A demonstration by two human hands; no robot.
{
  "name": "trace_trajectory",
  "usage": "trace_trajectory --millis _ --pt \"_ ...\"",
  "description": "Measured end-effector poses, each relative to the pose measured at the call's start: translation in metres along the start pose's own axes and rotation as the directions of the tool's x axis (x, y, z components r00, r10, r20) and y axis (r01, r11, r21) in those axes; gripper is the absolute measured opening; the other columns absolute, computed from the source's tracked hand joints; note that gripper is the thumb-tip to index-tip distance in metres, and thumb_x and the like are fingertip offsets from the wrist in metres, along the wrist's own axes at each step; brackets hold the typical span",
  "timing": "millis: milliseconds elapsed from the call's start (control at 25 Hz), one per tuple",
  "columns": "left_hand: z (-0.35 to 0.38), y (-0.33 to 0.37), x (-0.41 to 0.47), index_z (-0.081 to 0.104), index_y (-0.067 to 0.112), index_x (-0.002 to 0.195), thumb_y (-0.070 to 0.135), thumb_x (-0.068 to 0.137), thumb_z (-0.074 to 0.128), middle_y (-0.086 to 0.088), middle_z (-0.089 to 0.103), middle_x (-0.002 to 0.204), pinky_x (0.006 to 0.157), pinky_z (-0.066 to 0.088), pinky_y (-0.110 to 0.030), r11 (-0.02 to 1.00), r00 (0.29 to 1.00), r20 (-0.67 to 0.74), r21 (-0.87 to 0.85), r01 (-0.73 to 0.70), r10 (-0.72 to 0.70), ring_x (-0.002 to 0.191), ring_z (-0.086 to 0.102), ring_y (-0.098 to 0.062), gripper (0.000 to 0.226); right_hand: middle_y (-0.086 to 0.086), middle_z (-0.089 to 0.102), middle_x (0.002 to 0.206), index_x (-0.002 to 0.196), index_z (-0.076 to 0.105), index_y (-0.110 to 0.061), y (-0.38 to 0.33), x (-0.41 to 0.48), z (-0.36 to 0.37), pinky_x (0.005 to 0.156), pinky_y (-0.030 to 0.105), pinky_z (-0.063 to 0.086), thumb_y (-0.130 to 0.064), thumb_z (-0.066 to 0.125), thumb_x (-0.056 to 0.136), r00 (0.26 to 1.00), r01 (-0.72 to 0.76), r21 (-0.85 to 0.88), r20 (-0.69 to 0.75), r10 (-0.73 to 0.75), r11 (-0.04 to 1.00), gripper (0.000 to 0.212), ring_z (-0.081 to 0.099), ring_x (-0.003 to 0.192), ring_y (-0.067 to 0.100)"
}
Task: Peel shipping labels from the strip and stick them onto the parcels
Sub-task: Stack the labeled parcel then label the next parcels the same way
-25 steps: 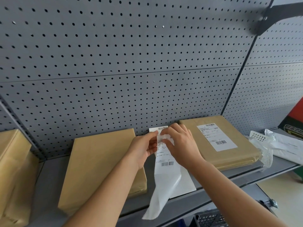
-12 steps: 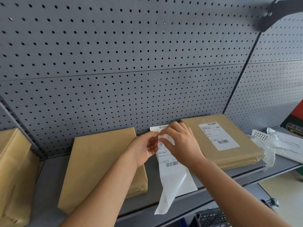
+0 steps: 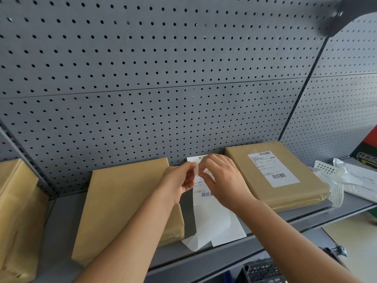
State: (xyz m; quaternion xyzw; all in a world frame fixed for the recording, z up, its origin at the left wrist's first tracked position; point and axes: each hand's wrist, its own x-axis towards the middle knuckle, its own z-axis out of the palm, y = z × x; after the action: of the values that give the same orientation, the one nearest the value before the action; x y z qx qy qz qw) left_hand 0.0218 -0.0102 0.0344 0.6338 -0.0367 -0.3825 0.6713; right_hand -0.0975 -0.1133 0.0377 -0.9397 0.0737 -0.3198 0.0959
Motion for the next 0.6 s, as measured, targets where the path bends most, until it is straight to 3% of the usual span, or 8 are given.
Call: trace_trajectory --millis 160,240,360,440,560,600 --pt "-0.001 -0.005 0.003 0.073 0.008 0.079 0.018 0.092 0.068 -0.002 0.069 0.058 0.056 0.051 -0.028 0.978 0.999 0.037 0.205 -0.023 0.015 0.047 0.061 -0.015 0.017 -0.004 0.065 0.087 0.093 0.059 -0.013 -0.005 -0.01 -0.011 0.072 0.033 0.052 -0.008 0.065 0.092 0.999 -0.045 0.075 -0.013 0.046 0.996 0.008 0.06 0.079 0.021" --pt "0.0 -0.007 0.003 0.073 0.004 0.082 0.014 0.092 0.068 -0.006 0.072 0.059 0.055 0.053 -0.029 0.982 0.999 0.038 0.188 0.02 -0.027 0.049 0.065 -0.019 0.015 -0.007 0.066 0.089 0.095 0.058 -0.015 -0.008 -0.015 -0.022 0.061 0.031 0.05 -0.011 0.062 0.095 0.995 -0.091 0.114 -0.028 0.095 0.989 0.006 0.057 0.073 0.009" --pt "0.003 -0.005 -0.001 0.071 0.004 0.084 0.014 0.094 0.064 -0.006 0.069 0.053 0.047 0.048 -0.024 0.982 0.996 0.038 0.172 0.079 -0.087 0.046 0.064 -0.02 0.016 -0.01 0.066 0.093 0.095 0.058 -0.017 -0.009 -0.021 -0.037 0.056 0.025 0.044 -0.009 0.063 0.094 0.994 -0.082 0.175 -0.051 0.093 0.981 0.009 0.047 0.067 -0.01" --pt "0.004 -0.004 -0.002 0.071 0.009 0.09 0.025 0.097 0.058 -0.006 0.071 0.064 0.05 0.051 -0.026 0.978 0.983 0.122 0.174 0.115 -0.137 0.056 0.067 -0.023 0.022 -0.011 0.065 0.094 0.097 0.057 -0.019 -0.009 -0.022 -0.041 0.057 0.026 0.048 -0.008 0.062 0.094 0.995 -0.075 0.196 -0.052 0.087 0.978 0.013 0.051 0.071 -0.007" --pt "0.003 -0.009 -0.002 0.071 0.012 0.118 0.051 0.096 0.06 -0.016 0.073 0.103 0.08 0.059 -0.041 0.982 0.91 0.381 0.15 0.117 -0.167 0.096 0.072 -0.035 0.046 -0.012 0.064 0.098 0.102 0.053 -0.024 -0.008 -0.021 -0.043 0.061 0.026 0.049 -0.008 0.063 0.094 0.994 -0.09 0.205 -0.049 0.102 0.975 0.02 0.056 0.078 0.001" --pt "0.003 -0.011 -0.005 0.07 0.01 0.122 0.049 0.094 0.066 -0.015 0.073 0.105 0.081 0.06 -0.04 0.984 0.899 0.411 0.15 0.098 -0.152 0.096 0.072 -0.033 0.048 -0.012 0.064 0.099 0.104 0.052 -0.026 -0.008 -0.021 -0.043 0.063 0.024 0.047 -0.007 0.063 0.094 0.993 -0.094 0.202 -0.046 0.105 0.975 0.024 0.056 0.08 0.0"
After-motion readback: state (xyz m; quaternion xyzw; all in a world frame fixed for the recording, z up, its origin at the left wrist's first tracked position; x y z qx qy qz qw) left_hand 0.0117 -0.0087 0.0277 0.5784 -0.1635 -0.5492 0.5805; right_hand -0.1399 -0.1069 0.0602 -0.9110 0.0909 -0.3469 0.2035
